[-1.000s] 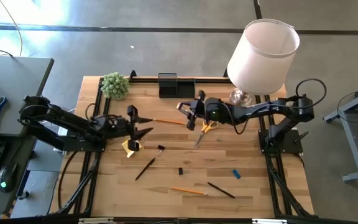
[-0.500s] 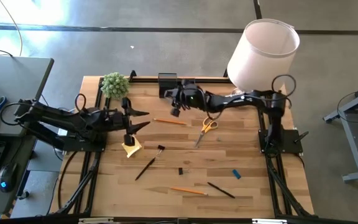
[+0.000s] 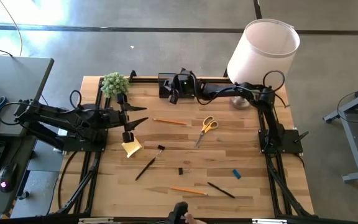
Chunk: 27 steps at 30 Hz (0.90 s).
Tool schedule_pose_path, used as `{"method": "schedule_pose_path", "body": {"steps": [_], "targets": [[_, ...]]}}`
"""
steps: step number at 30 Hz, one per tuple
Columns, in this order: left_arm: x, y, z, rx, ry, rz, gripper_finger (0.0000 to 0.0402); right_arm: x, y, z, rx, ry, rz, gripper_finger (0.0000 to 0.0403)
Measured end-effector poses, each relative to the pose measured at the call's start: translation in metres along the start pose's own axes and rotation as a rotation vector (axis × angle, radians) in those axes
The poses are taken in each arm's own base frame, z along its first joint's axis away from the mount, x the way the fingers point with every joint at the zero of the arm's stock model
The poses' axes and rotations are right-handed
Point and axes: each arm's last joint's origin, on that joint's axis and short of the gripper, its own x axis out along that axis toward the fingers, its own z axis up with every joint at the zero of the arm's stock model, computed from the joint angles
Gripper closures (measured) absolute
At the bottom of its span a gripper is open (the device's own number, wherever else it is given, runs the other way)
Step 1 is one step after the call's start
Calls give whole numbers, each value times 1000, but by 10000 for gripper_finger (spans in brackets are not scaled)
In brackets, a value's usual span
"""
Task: Pick and place office supplies into organizer
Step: Put the right black binder clip into the bottom left slot of the desk organizer, then put the top black binder clip into the bottom left slot of the desk organizer
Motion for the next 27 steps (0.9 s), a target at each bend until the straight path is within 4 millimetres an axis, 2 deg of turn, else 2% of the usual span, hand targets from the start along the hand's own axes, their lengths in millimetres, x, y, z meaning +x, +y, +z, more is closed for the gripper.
{"method": "schedule_pose_path", "body": {"steps": [6, 16, 27], "targets": [[3, 6, -4, 16, 28, 40, 250, 2, -14, -6, 65, -14, 61, 254], [4, 9, -11, 3, 88, 46, 250, 2, -13, -7, 60, -8, 69, 251], [4, 8, -12, -44, 97, 44, 250, 2, -13, -9, 59, 11, 67, 190]]}}
